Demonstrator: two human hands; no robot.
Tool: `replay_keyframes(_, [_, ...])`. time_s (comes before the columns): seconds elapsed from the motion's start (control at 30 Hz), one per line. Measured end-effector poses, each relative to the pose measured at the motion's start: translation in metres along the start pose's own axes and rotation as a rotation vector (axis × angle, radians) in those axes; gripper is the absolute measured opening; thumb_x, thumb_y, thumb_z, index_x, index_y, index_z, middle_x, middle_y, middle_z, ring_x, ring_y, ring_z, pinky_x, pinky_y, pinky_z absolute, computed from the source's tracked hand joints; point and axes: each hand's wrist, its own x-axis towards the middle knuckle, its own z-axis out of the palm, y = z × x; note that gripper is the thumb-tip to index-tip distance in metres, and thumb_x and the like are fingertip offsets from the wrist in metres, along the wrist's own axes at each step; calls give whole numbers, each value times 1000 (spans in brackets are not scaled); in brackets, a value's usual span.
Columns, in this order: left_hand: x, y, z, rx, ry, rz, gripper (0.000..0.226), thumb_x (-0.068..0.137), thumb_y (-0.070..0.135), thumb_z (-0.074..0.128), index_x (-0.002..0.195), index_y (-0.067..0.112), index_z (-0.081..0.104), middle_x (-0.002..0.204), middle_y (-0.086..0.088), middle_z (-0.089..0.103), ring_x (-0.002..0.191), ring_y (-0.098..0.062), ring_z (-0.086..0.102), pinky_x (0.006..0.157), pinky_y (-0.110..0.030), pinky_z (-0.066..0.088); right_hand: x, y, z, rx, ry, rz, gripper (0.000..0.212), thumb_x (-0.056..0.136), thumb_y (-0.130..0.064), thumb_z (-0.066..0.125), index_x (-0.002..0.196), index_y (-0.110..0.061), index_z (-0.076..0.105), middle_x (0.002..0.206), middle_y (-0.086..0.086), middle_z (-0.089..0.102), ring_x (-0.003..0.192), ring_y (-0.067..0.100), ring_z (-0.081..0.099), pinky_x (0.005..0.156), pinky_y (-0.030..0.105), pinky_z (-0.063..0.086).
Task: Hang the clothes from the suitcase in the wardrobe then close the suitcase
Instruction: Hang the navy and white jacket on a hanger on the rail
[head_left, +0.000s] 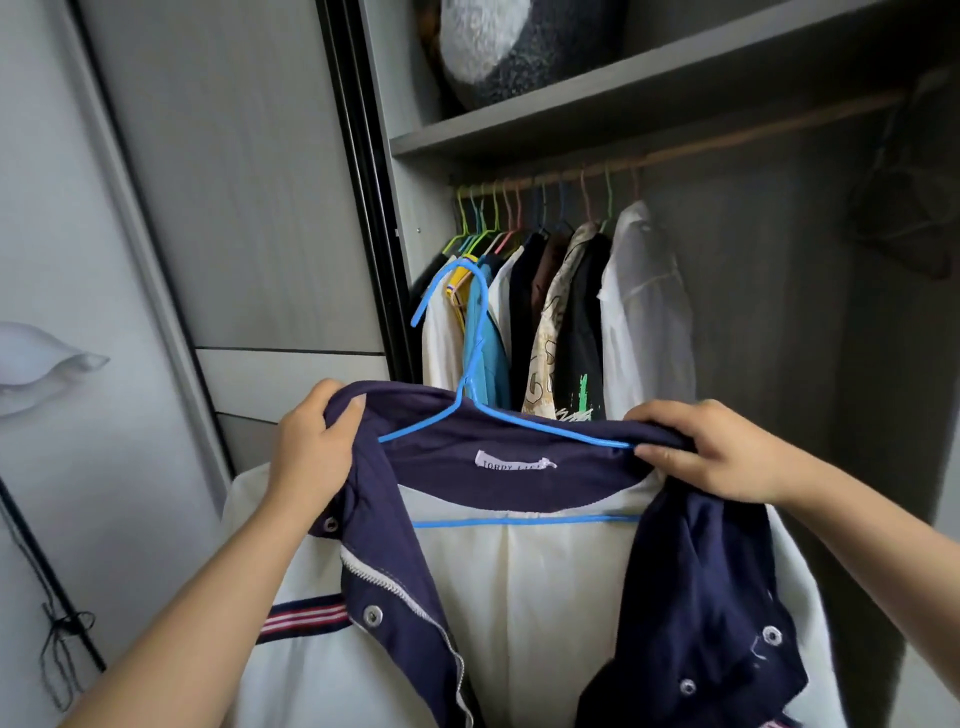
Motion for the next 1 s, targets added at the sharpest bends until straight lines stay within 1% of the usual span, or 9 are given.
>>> replay_keyframes(0.07, [2,-2,6,-67,-19,-36,26,93,9,48,67,14,47,62,-2,45,62,-20,39,55,-17,35,-2,-1,-8,-6,25,17,12,81,-34,50,92,-39,52,73,-17,64,74,3,59,65,12,41])
replay_keyframes(0.17, [3,-2,18,-128,-35,-73,26,91,17,52,67,10,45,62,-3,44,67,-21,40,64,-33,35,-6,-9,-7,-30,142,91,10,86,-29,48,90,-24,55,70,-8,61,68,11,57,65,21,40])
replay_keyframes(0.27, [3,6,35,-115,-10,-71,22,93,17,49,72,10,48,67,-7,49,73,-23,44,69,-33,34,-3,-24,6,-348,90,120,36,90,-44,49,108,-14,56,89,6,68,87,28,62,71,31,39])
replay_keyframes(0.33, [3,15,48,-83,14,-50,17,95,16,45,83,5,53,79,-15,55,79,-28,49,72,-35,36,-2,-28,12,-460,61,206,44,86,-50,52,114,-16,54,97,7,67,96,30,60,71,32,38])
replay_keyframes(0.5, [5,38,88,-49,67,-24,22,95,17,44,93,-2,53,95,-28,59,91,-40,54,74,-39,38,-10,-21,-7,-542,273,364,32,88,-46,51,93,-15,54,87,10,66,89,34,60,61,30,32])
replay_keyframes(0.67, [20,43,108,-112,12,-71,30,95,24,44,98,-3,55,100,-27,60,97,-40,54,76,-37,37,-24,-11,-31,-539,188,456,35,90,-49,43,81,-15,38,68,5,50,85,34,58,60,32,33])
replay_keyframes(0.73, [27,44,108,-89,-51,-37,29,95,27,45,97,0,57,94,-21,60,97,-38,54,73,-34,35,-30,-5,-41,-566,146,443,36,92,-47,41,88,-11,42,78,9,58,87,34,58,64,35,40])
replay_keyframes(0.87, [12,53,102,61,-34,212,43,85,41,43,80,0,54,75,-21,61,79,-41,57,65,-36,38,-42,6,-64,-708,138,468,42,92,-46,40,107,-7,47,97,13,63,93,35,58,71,36,42])
replay_keyframes(1.0, [-12,59,106,278,-139,727,41,71,52,40,80,12,41,50,-7,56,45,-31,58,39,-25,36,-47,9,-80,-807,349,549,41,90,-45,45,107,-7,50,98,14,64,92,35,60,66,35,40])
